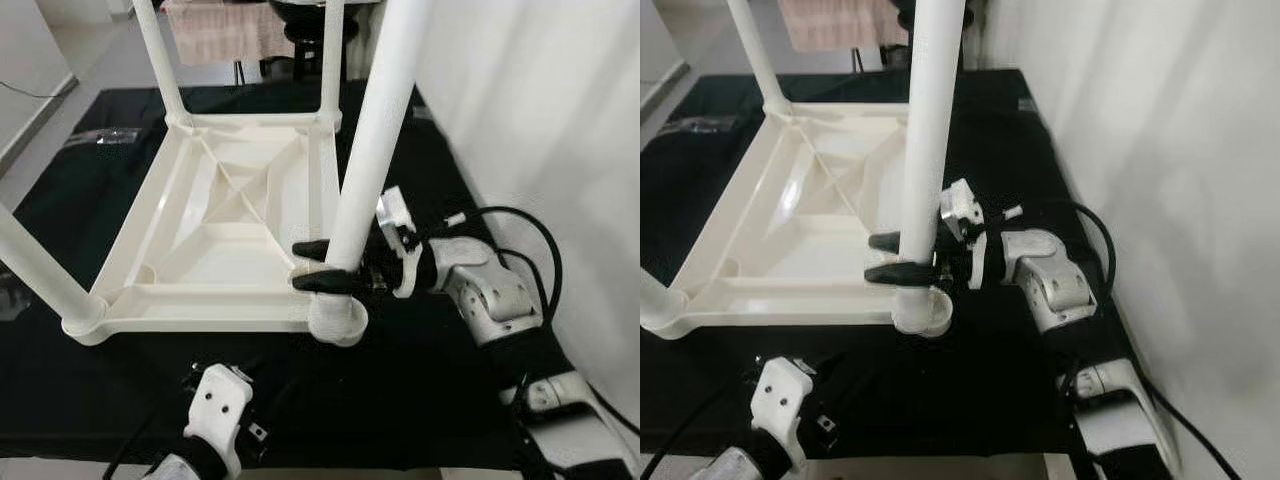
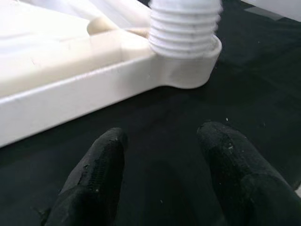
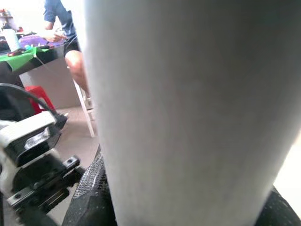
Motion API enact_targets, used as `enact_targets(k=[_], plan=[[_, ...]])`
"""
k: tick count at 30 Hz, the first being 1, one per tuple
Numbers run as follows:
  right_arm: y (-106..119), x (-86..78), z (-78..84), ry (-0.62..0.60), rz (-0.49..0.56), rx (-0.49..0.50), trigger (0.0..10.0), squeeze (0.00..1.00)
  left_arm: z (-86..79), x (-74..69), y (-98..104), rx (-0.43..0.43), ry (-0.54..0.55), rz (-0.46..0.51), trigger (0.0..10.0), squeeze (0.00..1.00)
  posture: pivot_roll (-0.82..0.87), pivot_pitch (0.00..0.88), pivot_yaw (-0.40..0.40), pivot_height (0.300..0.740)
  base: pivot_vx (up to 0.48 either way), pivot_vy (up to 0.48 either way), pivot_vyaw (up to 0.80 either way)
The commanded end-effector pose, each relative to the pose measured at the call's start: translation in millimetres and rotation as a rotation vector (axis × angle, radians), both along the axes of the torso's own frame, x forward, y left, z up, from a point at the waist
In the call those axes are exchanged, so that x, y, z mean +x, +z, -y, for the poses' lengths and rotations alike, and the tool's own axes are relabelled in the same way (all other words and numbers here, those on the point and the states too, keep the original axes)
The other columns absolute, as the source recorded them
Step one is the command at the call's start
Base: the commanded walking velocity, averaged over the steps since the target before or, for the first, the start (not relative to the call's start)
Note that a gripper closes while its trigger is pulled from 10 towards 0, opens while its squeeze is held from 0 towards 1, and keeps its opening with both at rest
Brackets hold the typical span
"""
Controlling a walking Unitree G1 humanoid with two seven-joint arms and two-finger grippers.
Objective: Building children table
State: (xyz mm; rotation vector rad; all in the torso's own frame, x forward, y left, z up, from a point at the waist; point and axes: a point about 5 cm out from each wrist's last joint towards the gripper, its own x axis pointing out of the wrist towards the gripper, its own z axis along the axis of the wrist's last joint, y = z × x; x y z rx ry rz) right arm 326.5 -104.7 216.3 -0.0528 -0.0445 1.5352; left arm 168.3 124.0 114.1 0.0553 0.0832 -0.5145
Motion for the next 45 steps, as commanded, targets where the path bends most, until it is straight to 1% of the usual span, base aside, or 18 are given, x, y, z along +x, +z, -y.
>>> enact_targets(k=[1,5,8,11,13,17,22,25,28,31,32,34,37,45], plan=[[-9,1.8,3.5,-0.001,-0.038,-0.035,10.0,0.0,1.4,-2.3,0,-0.005,0.004,-0.002,10.0,0.0,0.06,0.231,-0.035,0.74,0.0,0.0,0.0],[-3,3.8,7.6,0.023,-0.037,-0.038,10.0,0.0,2.2,-2.8,1,-0.008,0.004,0.002,10.0,0.0,0.06,0.234,-0.038,0.74,0.0,0.0,0.0],[1,3.4,11.5,0.065,-0.03,-0.04,10.0,0.0,2.2,-3.6,2,-0.011,0.003,0.002,10.0,0.0,0.06,0.241,-0.039,0.74,0.0,0.0,0.0],[3,2.6,12.3,0.092,-0.017,-0.041,10.0,0.0,2.4,-4.4,2,-0.012,0.0,0.002,10.0,0.0,0.07,0.245,-0.038,0.74,0.0,0.0,0.0],[2,3.1,10.5,0.106,0.011,-0.067,10.0,0.0,2.5,-5.0,3,-0.014,-0.003,0.001,10.0,0.0,0.07,0.248,-0.037,0.74,0.0,0.0,0.0],[1,7.1,7.3,0.101,0.058,-0.101,10.0,0.0,2.6,-5.9,3,-0.013,-0.004,-0.001,10.0,0.0,0.08,0.252,-0.037,0.74,0.0,0.0,0.0],[6,14.8,5.2,0.061,0.097,-0.103,10.0,0.0,2.9,-6.9,4,-0.014,-0.005,-0.004,10.0,0.0,0.08,0.255,-0.037,0.74,0.0,0.0,0.0],[7,15.9,6.3,0.064,0.102,-0.103,10.0,0.0,3.2,-7.0,4,-0.014,-0.006,-0.005,10.0,0.0,0.08,0.256,-0.037,0.74,0.0,0.0,0.0],[9,15.2,8.0,0.085,0.105,-0.107,10.0,0.0,3.3,-7.2,4,-0.015,-0.007,-0.006,10.0,0.0,0.08,0.258,-0.037,0.74,0.0,0.0,0.0],[10,11.2,10.5,0.146,0.106,-0.128,10.0,0.0,3.2,-7.2,4,-0.016,-0.008,-0.007,10.0,0.0,0.08,0.258,-0.035,0.74,0.0,0.0,0.0],[10,11.2,10.5,0.146,0.106,-0.128,10.0,0.0,3.2,-7.2,4,-0.016,-0.008,-0.007,10.0,0.0,0.08,0.258,-0.035,0.74,0.0,0.0,0.0],[6,6.3,10.5,0.2,0.115,-0.169,10.0,0.0,2.9,-7.1,4,-0.016,-0.009,-0.008,10.0,0.0,0.07,0.258,-0.035,0.74,0.0,0.0,0.0],[2,0.9,7.9,0.249,0.12,-0.188,10.0,0.0,2.9,-6.8,4,-0.016,-0.009,-0.009,10.0,0.0,0.08,0.256,-0.034,0.74,0.0,0.0,0.0],[0,0.3,10.1,0.254,0.125,-0.206,10.0,0.0,2.5,-6.2,3,-0.013,-0.008,-0.01,10.0,0.0,0.08,0.25,-0.032,0.74,0.0,0.0,0.0]])
